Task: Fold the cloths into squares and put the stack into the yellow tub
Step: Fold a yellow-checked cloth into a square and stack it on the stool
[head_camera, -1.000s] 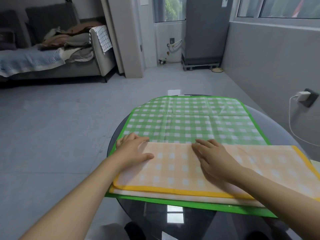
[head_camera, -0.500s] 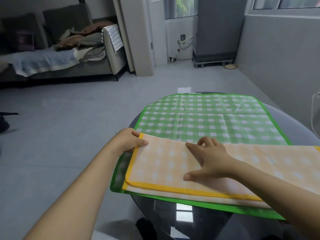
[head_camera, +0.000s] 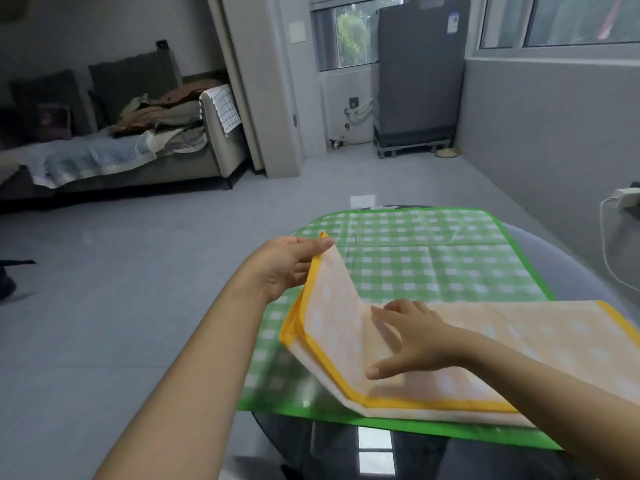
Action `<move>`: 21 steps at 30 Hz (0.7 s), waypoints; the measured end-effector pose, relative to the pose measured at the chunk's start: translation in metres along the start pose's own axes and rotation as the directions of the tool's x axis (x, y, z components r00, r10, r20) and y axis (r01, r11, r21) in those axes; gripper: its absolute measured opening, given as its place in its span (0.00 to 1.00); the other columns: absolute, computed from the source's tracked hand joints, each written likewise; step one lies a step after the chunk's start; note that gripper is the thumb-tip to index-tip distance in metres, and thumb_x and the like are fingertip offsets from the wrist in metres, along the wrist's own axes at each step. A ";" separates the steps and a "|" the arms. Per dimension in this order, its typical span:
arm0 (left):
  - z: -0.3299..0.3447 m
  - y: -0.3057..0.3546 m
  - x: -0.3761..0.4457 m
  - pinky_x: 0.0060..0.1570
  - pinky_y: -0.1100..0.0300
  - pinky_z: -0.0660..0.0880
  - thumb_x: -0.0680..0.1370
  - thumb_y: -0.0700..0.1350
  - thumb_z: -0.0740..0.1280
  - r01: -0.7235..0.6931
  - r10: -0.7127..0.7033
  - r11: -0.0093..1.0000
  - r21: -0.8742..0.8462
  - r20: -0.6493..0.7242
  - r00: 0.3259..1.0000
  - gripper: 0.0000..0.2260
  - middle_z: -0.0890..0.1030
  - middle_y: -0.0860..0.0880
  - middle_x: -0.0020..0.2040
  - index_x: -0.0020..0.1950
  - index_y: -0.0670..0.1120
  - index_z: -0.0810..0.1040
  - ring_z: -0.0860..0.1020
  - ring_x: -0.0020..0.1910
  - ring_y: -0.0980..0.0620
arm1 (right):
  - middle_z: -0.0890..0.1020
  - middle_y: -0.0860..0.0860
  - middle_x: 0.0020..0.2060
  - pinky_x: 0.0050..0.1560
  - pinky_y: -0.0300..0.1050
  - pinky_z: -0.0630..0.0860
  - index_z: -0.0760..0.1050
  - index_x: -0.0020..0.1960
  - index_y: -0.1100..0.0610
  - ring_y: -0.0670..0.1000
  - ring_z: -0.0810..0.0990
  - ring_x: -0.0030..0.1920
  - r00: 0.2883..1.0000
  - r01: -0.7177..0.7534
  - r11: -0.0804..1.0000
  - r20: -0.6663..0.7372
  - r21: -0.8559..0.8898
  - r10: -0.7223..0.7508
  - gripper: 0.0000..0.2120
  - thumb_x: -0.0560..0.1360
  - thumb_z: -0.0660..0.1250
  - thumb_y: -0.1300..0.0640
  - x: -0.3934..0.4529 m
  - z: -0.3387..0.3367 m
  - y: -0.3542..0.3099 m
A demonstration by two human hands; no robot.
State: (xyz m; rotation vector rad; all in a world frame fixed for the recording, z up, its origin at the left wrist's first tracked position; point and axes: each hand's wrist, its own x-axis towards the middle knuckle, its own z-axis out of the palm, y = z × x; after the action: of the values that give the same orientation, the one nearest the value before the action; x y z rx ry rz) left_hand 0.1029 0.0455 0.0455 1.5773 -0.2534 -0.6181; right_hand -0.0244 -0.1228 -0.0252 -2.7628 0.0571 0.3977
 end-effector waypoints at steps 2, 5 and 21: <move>0.018 0.002 0.002 0.29 0.65 0.77 0.73 0.42 0.70 -0.036 0.036 0.999 -0.010 0.022 0.999 0.05 0.81 0.49 0.31 0.44 0.41 0.77 0.80 0.28 0.55 | 0.67 0.52 0.68 0.67 0.50 0.63 0.63 0.71 0.55 0.55 0.64 0.69 1.000 -0.010 0.980 -0.008 0.198 0.012 0.46 0.63 0.65 0.28 -0.008 -0.013 0.010; 0.048 0.001 0.004 0.27 0.66 0.75 0.74 0.41 0.71 -0.083 0.083 0.996 -0.018 0.032 0.996 0.05 0.80 0.49 0.31 0.43 0.42 0.76 0.78 0.27 0.56 | 0.79 0.54 0.59 0.60 0.48 0.74 0.75 0.61 0.61 0.53 0.78 0.58 0.990 -0.059 0.810 -0.069 0.584 0.121 0.28 0.72 0.66 0.40 -0.023 -0.030 0.026; 0.159 -0.066 0.019 0.29 0.59 0.78 0.70 0.43 0.75 -0.082 0.095 0.964 0.253 -0.039 0.995 0.13 0.77 0.47 0.37 0.47 0.45 0.72 0.78 0.27 0.52 | 0.83 0.51 0.35 0.31 0.36 0.73 0.73 0.62 0.57 0.43 0.80 0.31 0.946 -0.169 0.714 -0.091 0.680 0.310 0.24 0.71 0.70 0.47 -0.081 -0.018 0.054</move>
State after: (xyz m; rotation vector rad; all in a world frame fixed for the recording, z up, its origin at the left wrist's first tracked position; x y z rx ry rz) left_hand 0.0221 -0.0918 -0.0220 1.8122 -0.3740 -0.4900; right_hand -0.1017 -0.1803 -0.0038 -2.0597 0.5171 0.1150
